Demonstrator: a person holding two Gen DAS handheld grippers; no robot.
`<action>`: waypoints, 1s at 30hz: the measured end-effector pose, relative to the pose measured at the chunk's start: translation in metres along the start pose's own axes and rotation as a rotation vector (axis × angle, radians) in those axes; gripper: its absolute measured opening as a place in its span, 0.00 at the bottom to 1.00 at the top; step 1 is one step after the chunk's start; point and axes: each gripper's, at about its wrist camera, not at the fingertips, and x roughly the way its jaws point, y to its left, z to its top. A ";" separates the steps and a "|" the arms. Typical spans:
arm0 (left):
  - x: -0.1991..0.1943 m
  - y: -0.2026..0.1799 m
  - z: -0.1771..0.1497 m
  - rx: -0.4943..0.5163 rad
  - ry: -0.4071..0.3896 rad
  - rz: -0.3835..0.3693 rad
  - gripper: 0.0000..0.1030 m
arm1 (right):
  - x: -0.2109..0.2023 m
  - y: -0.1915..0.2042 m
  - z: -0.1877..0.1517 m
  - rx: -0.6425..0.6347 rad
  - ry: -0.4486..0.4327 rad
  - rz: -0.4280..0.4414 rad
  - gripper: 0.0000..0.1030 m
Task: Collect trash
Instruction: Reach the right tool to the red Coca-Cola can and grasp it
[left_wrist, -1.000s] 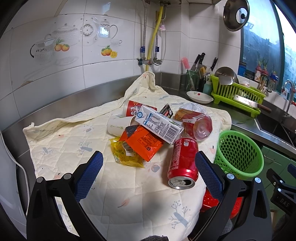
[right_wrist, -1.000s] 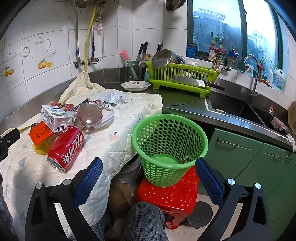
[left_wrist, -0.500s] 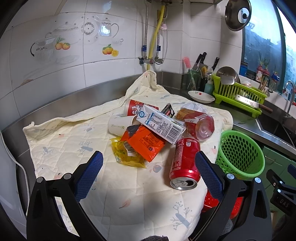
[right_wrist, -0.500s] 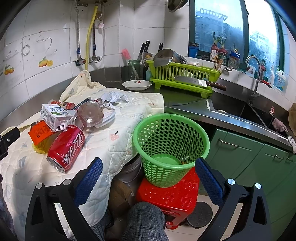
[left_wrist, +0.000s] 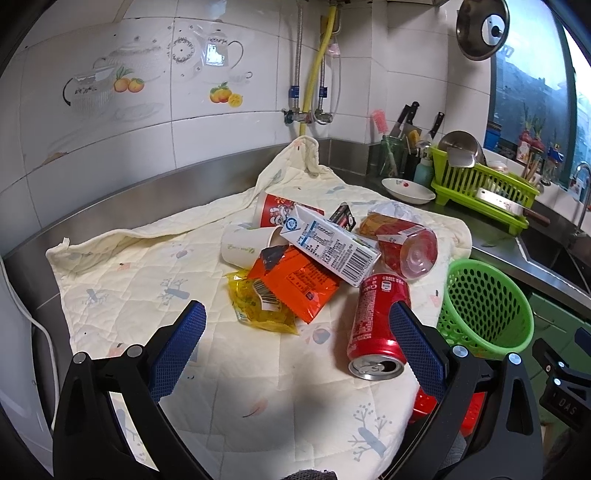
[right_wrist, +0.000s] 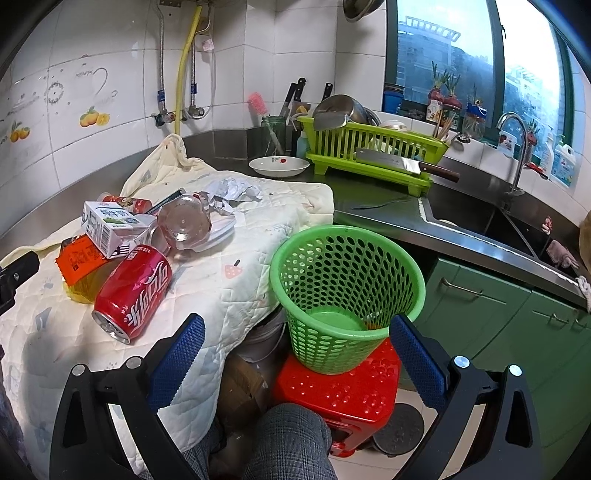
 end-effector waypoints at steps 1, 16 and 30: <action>0.001 0.000 0.001 -0.001 0.001 0.003 0.95 | 0.001 0.000 0.001 -0.002 0.000 0.002 0.94; 0.016 0.016 0.006 -0.028 0.027 0.046 0.95 | 0.022 0.017 0.023 -0.056 -0.005 0.099 0.94; 0.031 0.040 0.013 -0.066 0.043 0.095 0.95 | 0.046 0.052 0.038 -0.080 0.085 0.347 0.94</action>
